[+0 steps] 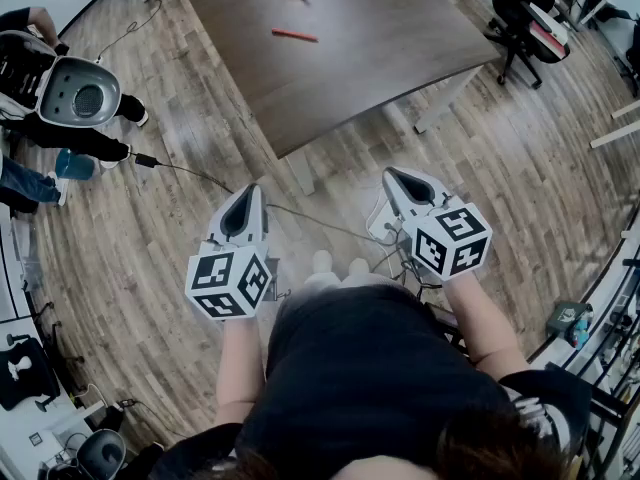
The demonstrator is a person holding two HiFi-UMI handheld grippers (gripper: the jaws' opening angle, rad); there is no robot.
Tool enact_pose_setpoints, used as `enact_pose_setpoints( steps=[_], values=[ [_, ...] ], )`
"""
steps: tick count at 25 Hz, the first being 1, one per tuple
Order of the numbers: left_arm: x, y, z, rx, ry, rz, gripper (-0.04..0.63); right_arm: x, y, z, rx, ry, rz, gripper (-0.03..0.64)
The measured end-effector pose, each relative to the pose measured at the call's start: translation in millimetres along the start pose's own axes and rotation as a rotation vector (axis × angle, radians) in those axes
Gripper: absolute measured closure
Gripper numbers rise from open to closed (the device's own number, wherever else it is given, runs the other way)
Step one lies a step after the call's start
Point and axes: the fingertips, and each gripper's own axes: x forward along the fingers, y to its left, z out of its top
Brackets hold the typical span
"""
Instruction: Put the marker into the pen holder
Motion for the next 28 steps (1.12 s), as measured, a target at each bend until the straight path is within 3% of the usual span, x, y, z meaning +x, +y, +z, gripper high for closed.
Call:
enact_pose_setpoints(
  steps=[15, 28],
  values=[
    [12, 10, -7, 0.005, 0.028, 0.006, 0.569, 5, 0, 3, 0.049, -0.027, 0.009, 0.600],
    [17, -14, -4, -0.020, 0.022, 0.015, 0.569, 1, -22, 2, 0.024, -0.027, 0.036, 0.599]
  ],
)
